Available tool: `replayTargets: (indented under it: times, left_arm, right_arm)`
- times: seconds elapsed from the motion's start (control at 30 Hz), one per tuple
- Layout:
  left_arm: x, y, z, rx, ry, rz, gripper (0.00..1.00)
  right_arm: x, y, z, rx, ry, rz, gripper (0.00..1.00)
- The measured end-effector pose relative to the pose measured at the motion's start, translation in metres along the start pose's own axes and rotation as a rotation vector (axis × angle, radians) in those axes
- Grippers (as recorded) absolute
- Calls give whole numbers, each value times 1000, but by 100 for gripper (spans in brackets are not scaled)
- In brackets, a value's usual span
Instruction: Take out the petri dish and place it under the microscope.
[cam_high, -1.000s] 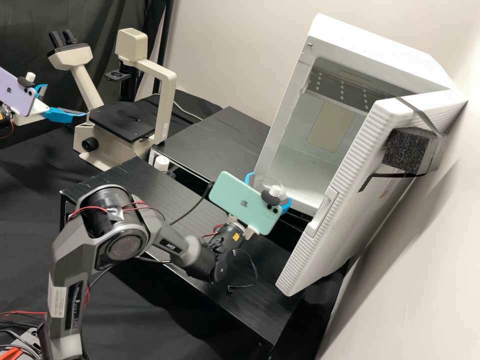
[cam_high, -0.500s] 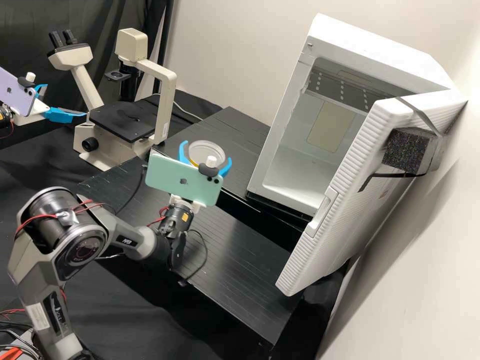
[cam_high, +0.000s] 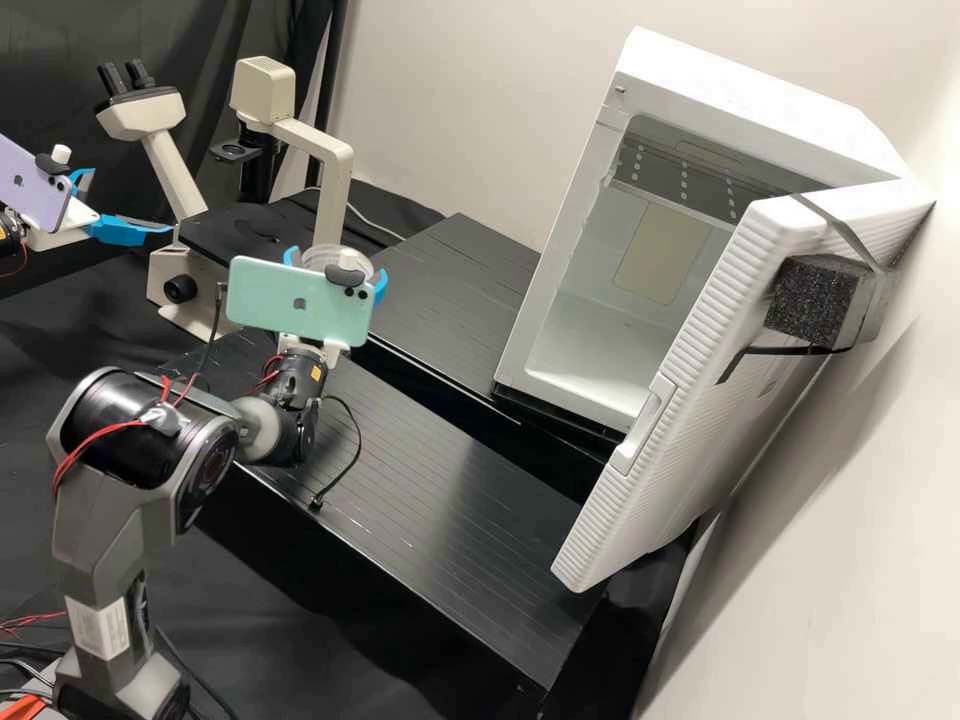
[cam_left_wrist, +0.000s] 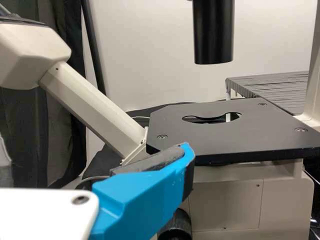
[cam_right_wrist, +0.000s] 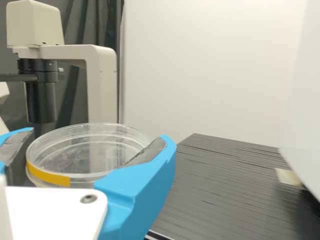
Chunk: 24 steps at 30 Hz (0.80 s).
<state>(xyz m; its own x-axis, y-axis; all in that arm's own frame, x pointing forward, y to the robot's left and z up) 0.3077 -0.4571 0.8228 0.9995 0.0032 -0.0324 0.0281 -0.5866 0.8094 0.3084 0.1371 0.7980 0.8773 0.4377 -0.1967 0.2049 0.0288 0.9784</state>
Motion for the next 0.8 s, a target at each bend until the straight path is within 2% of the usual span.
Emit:
replayTargets:
  times: [0.1, 0.17, 0.33, 0.6, 0.73, 0.8]
  left_arm:
    - [0, 0, 0, 0, 0, 0, 100]
    - [0, 0, 0, 0, 0, 0, 100]
    - [0, 0, 0, 0, 0, 0, 100]
    - [0, 0, 0, 0, 0, 0, 100]
    - [0, 0, 0, 0, 0, 0, 100]
    - [0, 0, 0, 0, 0, 0, 100]
  right_arm:
    - [14, -7, -7, -7, 8, -14, 0]
    - [22, -13, -11, 1, 9, -26, 0]
    - [42, -27, -20, -23, 7, -59, 0]
    - [78, -55, -23, -71, -52, -134, 0]
    - [95, -63, -24, -82, -75, -151, 0]
    - [102, -68, -26, -100, -76, -176, 0]
